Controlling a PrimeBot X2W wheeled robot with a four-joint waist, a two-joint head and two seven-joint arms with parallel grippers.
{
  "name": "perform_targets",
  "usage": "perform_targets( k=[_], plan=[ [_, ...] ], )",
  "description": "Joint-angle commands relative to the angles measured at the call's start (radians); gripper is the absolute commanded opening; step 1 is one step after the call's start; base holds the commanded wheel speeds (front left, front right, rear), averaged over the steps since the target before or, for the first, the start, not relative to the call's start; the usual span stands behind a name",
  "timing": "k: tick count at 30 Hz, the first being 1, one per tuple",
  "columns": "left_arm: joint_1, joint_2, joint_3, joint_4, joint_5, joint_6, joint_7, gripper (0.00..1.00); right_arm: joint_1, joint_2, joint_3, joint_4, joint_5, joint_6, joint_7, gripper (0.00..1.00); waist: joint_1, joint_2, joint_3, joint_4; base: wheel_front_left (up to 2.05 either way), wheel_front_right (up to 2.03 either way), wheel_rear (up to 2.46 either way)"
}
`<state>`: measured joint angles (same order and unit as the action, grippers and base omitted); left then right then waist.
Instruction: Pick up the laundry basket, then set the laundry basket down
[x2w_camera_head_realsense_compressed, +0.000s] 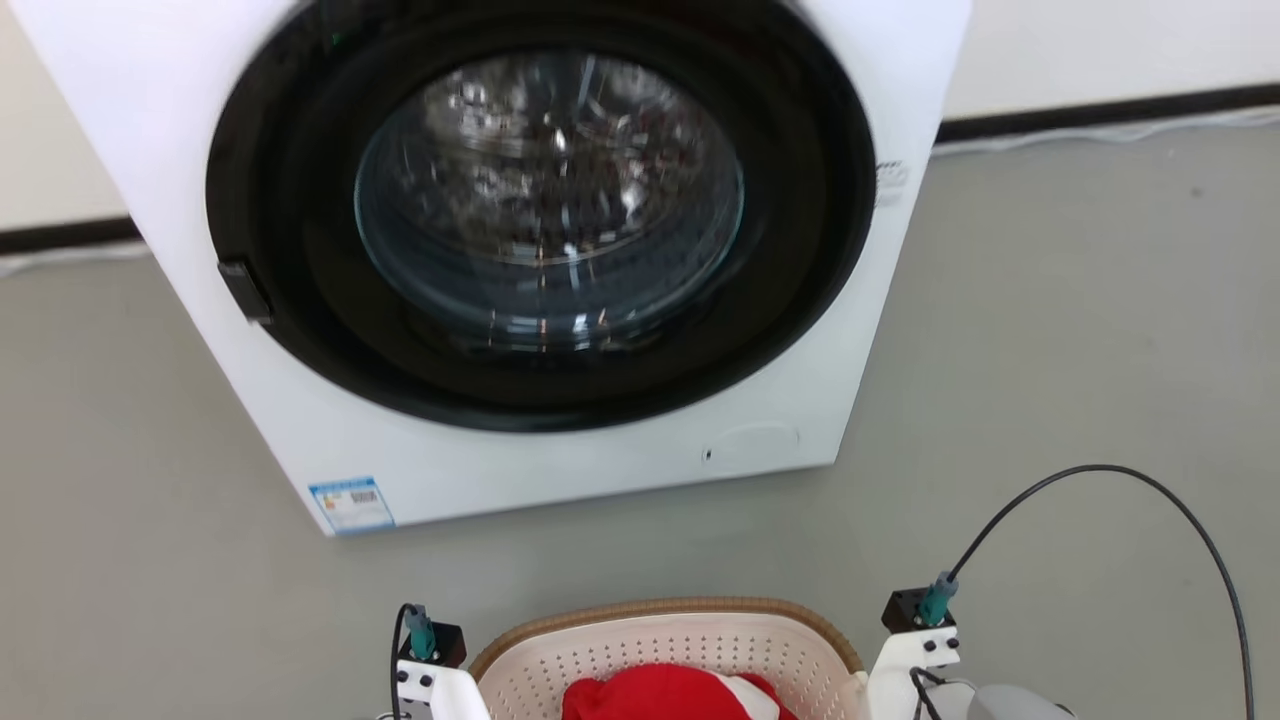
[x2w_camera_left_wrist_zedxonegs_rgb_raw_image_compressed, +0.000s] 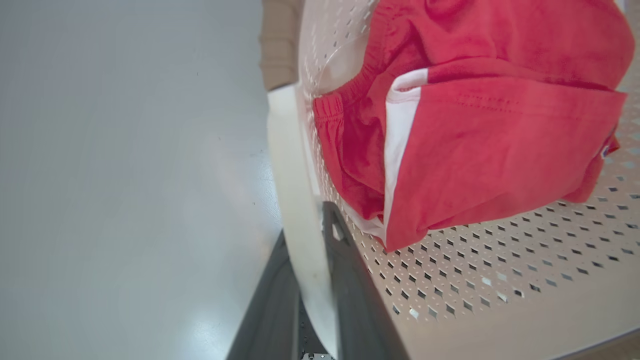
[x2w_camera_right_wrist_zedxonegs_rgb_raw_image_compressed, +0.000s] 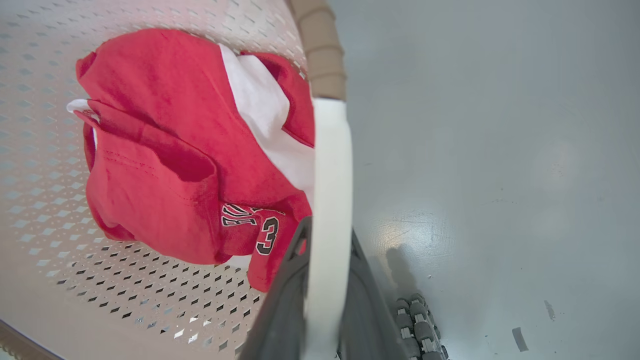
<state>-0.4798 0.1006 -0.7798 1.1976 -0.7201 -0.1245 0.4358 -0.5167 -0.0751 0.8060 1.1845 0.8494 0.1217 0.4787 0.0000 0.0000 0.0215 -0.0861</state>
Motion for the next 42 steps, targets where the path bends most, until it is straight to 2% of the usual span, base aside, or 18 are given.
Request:
perform_targets(
  k=[1,13,22,42],
  plan=[
    [-0.022,0.012,0.010,-0.028,-0.002,-0.006,-0.002,0.00,-0.014,0.025,0.017,-0.037,0.012,0.009,0.001,0.00,0.0000,0.0000,-0.029,-0.009,0.00,0.00,0.00],
    [-0.034,0.026,-0.045,-0.050,-0.054,-0.006,0.018,0.00,-0.040,0.015,0.079,-0.049,0.041,0.009,0.005,0.00,0.0000,0.0000,-0.065,-0.015,0.00,0.00,0.00],
    [-0.051,0.037,-0.080,-0.052,-0.084,-0.006,0.022,0.00,-0.070,-0.009,0.121,-0.059,0.064,0.009,0.013,0.00,0.0000,0.0000,-0.063,-0.018,0.00,0.00,0.00],
    [-0.069,0.049,-0.136,-0.034,-0.136,-0.006,0.015,0.00,-0.076,-0.011,0.181,-0.057,0.128,0.009,-0.015,0.00,0.0000,0.0000,-0.055,-0.018,0.00,0.00,0.00]
  ],
)
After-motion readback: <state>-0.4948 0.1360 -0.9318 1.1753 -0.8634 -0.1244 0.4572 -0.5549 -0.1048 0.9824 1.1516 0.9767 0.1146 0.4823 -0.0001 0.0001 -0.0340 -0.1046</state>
